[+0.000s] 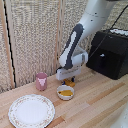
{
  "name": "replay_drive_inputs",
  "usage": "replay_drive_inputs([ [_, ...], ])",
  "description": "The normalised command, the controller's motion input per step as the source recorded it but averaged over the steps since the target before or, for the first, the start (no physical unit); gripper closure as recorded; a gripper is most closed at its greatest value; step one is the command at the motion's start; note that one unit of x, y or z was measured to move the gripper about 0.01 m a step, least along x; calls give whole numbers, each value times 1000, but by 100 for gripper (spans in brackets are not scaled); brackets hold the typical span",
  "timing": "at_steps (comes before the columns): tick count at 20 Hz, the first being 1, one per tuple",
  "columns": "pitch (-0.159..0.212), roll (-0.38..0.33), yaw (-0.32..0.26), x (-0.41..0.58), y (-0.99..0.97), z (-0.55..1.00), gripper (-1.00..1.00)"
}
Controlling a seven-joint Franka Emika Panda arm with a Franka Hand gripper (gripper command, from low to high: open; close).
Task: Bring your hand's grasp to the bread. Hold the bread tenderly using the grip of your hand. Carefully pick up the bread and hover it over the white plate. Politely place it atop the plate.
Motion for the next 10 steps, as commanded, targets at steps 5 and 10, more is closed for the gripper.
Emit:
replay_drive_inputs([
  [5, 14, 0, 49, 102, -33, 34, 100],
  [10, 0, 9, -38, -5, 0, 422, 100],
])
